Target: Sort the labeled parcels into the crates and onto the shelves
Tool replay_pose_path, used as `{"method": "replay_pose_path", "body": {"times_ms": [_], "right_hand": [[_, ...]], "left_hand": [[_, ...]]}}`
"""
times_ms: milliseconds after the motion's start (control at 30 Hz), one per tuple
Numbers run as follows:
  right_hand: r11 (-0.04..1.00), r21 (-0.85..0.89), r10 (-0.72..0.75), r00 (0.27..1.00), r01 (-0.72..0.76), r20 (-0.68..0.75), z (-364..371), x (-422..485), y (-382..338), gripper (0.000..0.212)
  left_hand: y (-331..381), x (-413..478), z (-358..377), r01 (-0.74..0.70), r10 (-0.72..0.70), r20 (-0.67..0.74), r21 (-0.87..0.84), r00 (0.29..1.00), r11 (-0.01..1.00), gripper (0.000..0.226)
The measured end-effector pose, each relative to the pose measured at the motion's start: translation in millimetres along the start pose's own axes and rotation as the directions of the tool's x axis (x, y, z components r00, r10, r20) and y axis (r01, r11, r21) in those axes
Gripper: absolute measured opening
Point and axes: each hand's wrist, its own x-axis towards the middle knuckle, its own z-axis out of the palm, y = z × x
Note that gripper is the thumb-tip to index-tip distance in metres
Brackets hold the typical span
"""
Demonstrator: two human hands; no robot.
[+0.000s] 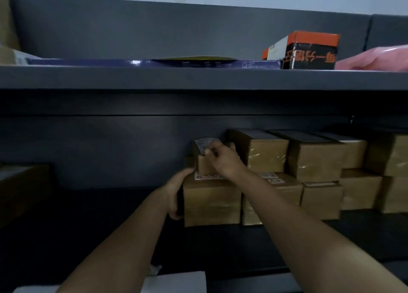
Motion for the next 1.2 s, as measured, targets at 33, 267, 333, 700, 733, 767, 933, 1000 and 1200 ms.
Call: {"method": "replay_pose_path", "body": {"times_ms": [33, 267, 333, 700, 733, 767, 933, 1000, 1200], "right_hand": [[0.998, 0.058, 0.038, 0.999, -0.036, -0.034, 2, 2, -3, 0.025], [0.809, 0.445, 0.400, 0.914, -0.385, 0.064, 0, 0, -22, 0.079], [0.772, 0.480, 0.405, 0.904, -0.417, 0.135, -5, -4, -26, 0.071], [0.781, 0.405, 0.314, 0.859, -0.476, 0.403, -6, -37, -59, 0.045], [0.762, 0.424, 0.303, 0.848, -0.490, 0.435, -5, -38, -59, 0.050], [0.740, 0.448, 0.281, 0.837, -0.501, 0.470, -3, -39, -58, 0.057], [0.722, 0.509, 0.197, 0.845, -0.469, 0.498, 13, -34, -41, 0.067], [0.735, 0.497, 0.203, 0.849, -0.461, 0.488, 18, -36, -41, 0.067], [0.497, 0.656, 0.376, 0.822, -0.568, 0.427, 22, -41, -17, 0.074]], "left_hand": [[0, 1, -2, 0.009, -0.009, -0.010, 0.021, 1.000, 1.000, 0.056], [-10, -8, -13, -0.015, 0.013, 0.034, 0.060, 0.999, 0.998, 0.057], [-13, -12, -18, -0.029, 0.027, 0.032, 0.057, 0.999, 0.998, 0.060], [-24, -51, -66, -0.101, 0.103, 0.009, -0.140, 0.995, 0.985, 0.057], [-19, -55, -66, -0.111, 0.116, 0.012, -0.209, 0.993, 0.972, 0.063], [-15, -56, -65, -0.136, 0.144, 0.017, -0.244, 0.989, 0.960, 0.070], [-1, -76, -51, -0.295, 0.303, -0.006, -0.252, 0.953, 0.922, 0.040], [0, -80, -47, -0.348, 0.350, -0.045, -0.269, 0.936, 0.898, 0.037], [-2, -82, -52, -0.328, 0.328, -0.056, -0.328, 0.943, 0.886, 0.022]]}}
